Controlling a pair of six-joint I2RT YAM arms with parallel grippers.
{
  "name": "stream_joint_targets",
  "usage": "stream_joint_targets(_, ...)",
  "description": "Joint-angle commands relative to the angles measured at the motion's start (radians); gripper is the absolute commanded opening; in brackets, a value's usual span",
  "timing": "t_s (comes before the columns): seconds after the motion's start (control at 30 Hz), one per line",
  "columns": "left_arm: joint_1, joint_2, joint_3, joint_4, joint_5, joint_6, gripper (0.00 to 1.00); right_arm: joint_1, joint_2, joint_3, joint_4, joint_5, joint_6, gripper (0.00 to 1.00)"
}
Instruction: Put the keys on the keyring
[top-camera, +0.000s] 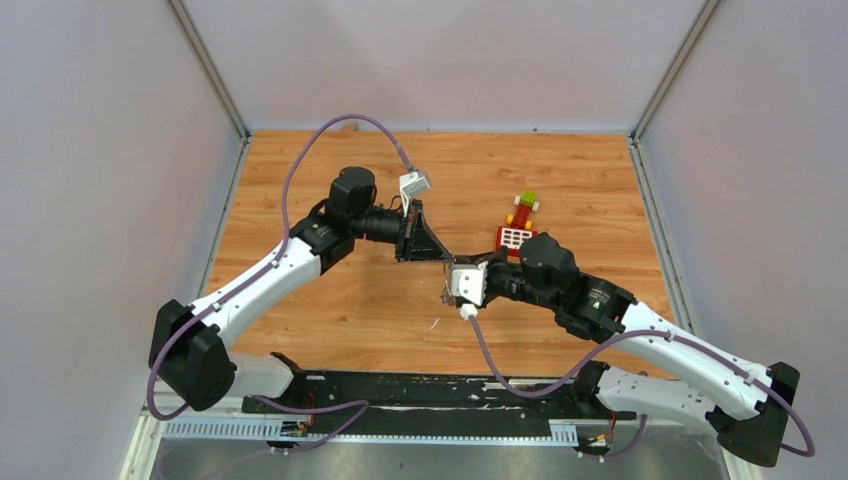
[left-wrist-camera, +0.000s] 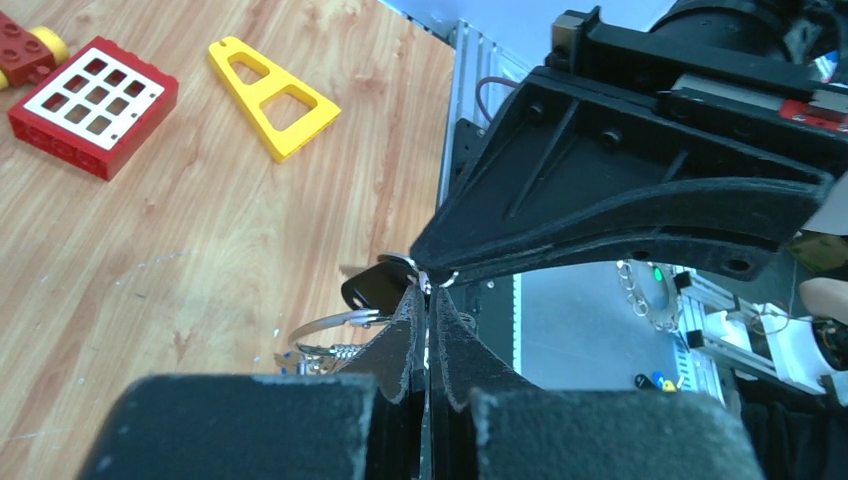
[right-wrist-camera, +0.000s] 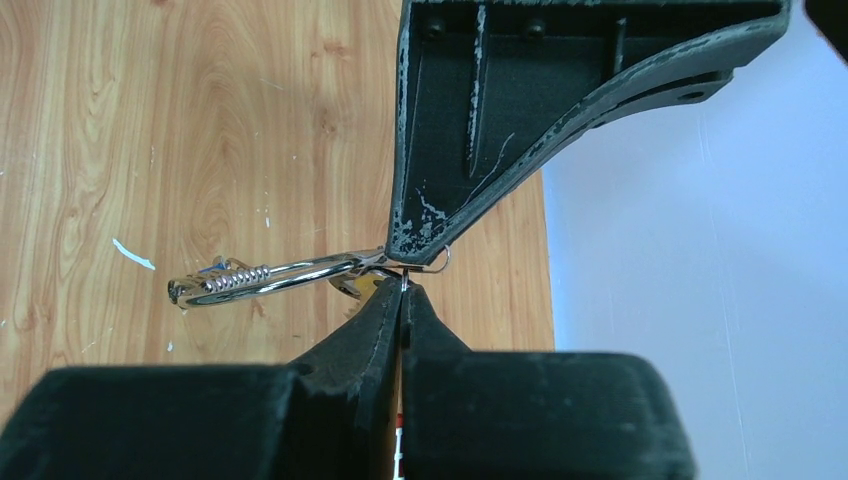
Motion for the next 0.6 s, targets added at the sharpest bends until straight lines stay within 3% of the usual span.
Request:
stream_joint_targets(0.0,-0.013,0.009,0.028,-0.011,-0.025,0.044,0.00,0.012,-0.015,0.059,0.033,-0.023,0.026,0.00)
stream_joint_targets(0.57,-0.022,-0.036,0.010,-0.016,0.005,0.088,0.00,0.008,-0.010,0.039,-0.002,0.032,-0.005,0.00)
